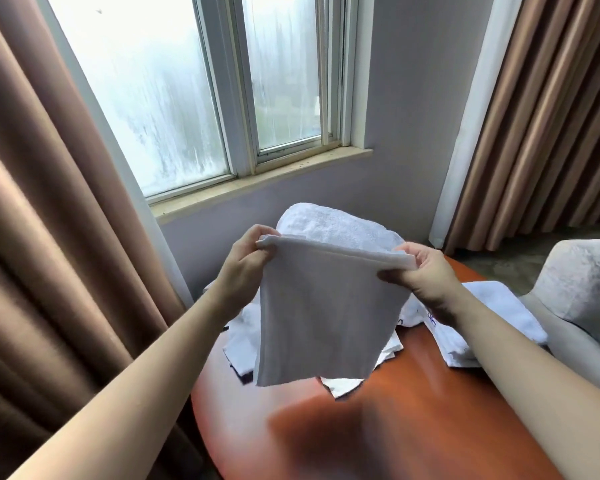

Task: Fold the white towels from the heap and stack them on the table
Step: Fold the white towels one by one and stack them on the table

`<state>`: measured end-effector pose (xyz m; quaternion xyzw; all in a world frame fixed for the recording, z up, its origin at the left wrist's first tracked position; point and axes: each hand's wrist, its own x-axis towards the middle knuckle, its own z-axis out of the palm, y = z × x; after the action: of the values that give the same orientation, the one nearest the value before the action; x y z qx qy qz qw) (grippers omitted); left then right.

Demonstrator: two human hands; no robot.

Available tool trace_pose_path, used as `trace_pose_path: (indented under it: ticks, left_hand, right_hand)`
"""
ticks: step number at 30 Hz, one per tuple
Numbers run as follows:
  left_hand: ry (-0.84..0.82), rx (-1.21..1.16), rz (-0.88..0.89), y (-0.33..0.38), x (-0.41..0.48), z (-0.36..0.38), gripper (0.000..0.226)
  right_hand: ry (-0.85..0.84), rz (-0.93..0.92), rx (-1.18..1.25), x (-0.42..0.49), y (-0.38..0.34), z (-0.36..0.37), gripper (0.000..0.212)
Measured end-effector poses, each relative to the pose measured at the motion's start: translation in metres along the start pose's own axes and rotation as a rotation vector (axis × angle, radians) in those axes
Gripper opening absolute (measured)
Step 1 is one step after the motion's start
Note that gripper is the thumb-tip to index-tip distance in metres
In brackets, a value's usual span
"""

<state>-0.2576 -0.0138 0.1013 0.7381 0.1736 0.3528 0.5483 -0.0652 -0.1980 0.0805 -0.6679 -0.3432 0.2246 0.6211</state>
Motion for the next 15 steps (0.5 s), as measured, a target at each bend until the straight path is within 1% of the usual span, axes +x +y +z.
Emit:
trace_pose_path:
  ticks: [3,6,8,11,13,15]
  left_hand:
    - [0.071,0.077,0.127,0.002,0.003,0.005,0.011]
    - [0.078,0.19,0.178,0.002,0.007,0.006,0.031]
    - [0.078,0.203,0.15,0.002,0.006,0.006,0.033]
    - [0.053,0.159,0.084,0.001,-0.001,0.005,0.018]
    - [-0.013,0.097,0.004,-0.001,-0.012,0.004,0.021]
    - [-0.125,0.01,-0.099,-0.002,-0.022,0.001,0.025]
  right_hand:
    - [0.096,-0.078,0.048,0.005,-0.008,0.005,0.032]
    - [0.08,-0.119,-0.019,0.009,-0.011,0.006,0.037]
    - [0.068,-0.105,-0.028,0.011,-0.01,0.005,0.041]
    - [0.038,-0.056,0.018,0.006,-0.005,-0.003,0.04]
    - [-0.04,0.002,0.047,-0.002,0.002,-0.013,0.037]
    - [-0.175,0.092,0.091,-0.013,0.007,-0.024,0.041]
